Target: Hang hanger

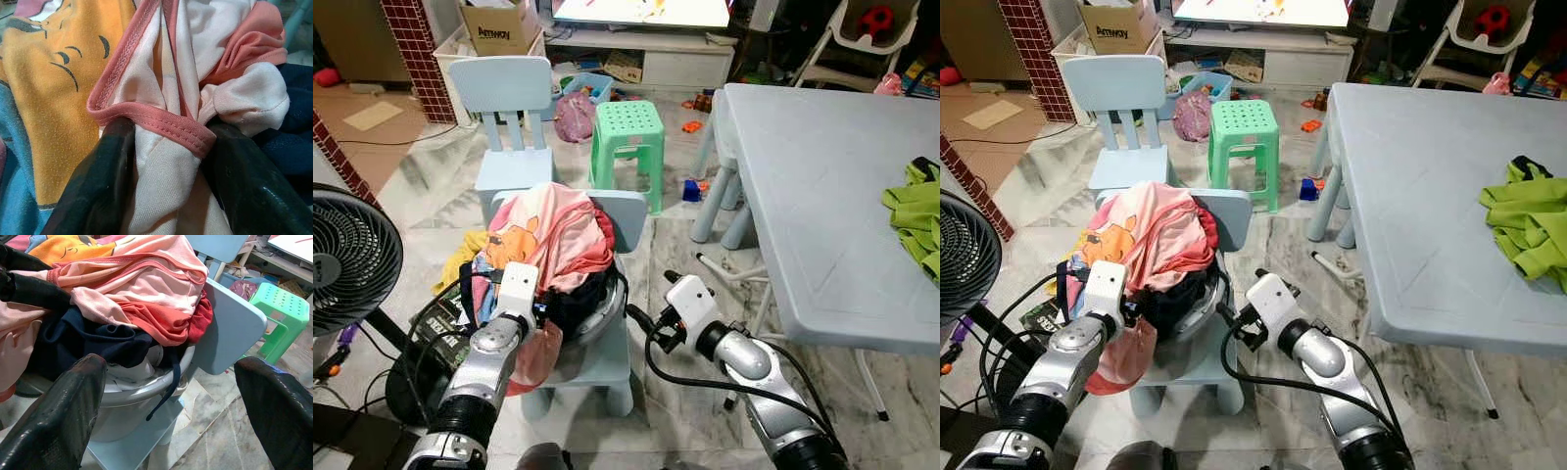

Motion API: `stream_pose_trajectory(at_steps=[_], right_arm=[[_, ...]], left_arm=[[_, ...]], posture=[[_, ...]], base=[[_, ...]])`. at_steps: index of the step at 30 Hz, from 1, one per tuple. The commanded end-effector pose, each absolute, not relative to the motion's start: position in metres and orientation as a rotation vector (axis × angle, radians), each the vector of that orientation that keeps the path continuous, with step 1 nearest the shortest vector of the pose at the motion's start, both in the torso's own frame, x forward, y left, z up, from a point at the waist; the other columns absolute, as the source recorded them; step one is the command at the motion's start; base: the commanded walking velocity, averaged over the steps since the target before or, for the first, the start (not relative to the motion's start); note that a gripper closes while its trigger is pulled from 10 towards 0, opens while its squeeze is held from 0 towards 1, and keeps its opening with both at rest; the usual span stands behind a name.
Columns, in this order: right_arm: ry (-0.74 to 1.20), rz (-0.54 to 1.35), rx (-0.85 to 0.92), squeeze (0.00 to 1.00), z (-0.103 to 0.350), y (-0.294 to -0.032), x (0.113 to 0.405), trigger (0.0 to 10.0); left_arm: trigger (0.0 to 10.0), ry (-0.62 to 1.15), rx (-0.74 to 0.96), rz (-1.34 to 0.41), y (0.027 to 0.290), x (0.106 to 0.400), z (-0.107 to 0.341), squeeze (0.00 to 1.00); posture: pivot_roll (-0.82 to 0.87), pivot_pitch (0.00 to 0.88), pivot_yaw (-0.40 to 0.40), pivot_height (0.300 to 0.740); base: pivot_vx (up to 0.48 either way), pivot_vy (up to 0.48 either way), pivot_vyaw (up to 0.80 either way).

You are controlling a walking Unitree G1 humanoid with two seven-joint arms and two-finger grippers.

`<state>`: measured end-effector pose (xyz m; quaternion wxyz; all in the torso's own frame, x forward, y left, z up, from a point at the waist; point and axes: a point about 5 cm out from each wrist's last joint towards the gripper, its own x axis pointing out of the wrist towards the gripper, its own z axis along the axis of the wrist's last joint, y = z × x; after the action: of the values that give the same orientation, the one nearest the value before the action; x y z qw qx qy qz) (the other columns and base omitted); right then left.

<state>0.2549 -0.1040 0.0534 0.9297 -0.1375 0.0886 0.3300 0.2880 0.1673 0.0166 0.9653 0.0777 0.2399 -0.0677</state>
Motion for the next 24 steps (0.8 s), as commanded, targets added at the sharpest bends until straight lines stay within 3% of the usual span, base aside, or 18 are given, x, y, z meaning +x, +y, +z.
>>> stream_pose_trajectory(at_steps=[1,8,9,13,14,15,16,19,24], right_arm=[[0.172,0.672,-0.291,0.00,0.056,-0.105,0.255,10.0],[0.173,0.678,-0.291,0.00,0.056,-0.103,0.255,10.0],[0.173,0.679,-0.291,0.00,0.056,-0.103,0.255,10.0],[0.173,0.681,-0.292,0.00,0.056,-0.102,0.256,10.0],[0.172,0.682,-0.293,0.00,0.056,-0.102,0.257,10.0],[0.172,0.683,-0.293,0.00,0.056,-0.102,0.257,10.0],[0.172,0.683,-0.294,0.00,0.056,-0.101,0.257,10.0],[0.171,0.683,-0.295,0.00,0.055,-0.101,0.258,10.0],[0.172,0.684,-0.295,0.00,0.055,-0.100,0.259,10.0]], left_arm=[[0.0,0.468,0.163,-0.144,0.166,0.292,0.020,0.00],[0.0,0.437,0.184,-0.107,0.168,0.290,0.019,0.00],[1.7,0.423,0.204,-0.100,0.169,0.290,0.020,0.00],[2.7,0.375,0.258,-0.064,0.172,0.289,0.025,0.00],[3.5,0.348,0.285,-0.048,0.173,0.290,0.027,0.00],[3.5,0.339,0.292,-0.043,0.174,0.290,0.028,0.00],[4.2,0.327,0.310,-0.042,0.174,0.290,0.029,0.00],[3.7,0.270,0.366,-0.029,0.175,0.291,0.035,0.00],[3.8,0.195,0.398,0.003,0.176,0.290,0.043,0.00]], posture=[[-0.05,0.000,-0.037,0.740],[-0.04,0.000,-0.040,0.740],[-0.03,0.000,-0.040,0.740],[-0.03,0.000,-0.040,0.740],[-0.03,0.000,-0.040,0.740],[-0.03,0.000,-0.040,0.740],[-0.03,0.000,-0.040,0.740],[-0.03,0.000,-0.039,0.740],[-0.02,0.000,-0.037,0.740]], base=[[0.000,0.000,0.00],[0.000,0.000,0.00],[0.000,0.000,0.00],[0.000,0.000,0.00],[0.000,0.000,0.00],[0.000,0.000,0.00],[0.000,0.000,0.00],[0.000,0.000,0.00],[0.000,0.000,0.00]])
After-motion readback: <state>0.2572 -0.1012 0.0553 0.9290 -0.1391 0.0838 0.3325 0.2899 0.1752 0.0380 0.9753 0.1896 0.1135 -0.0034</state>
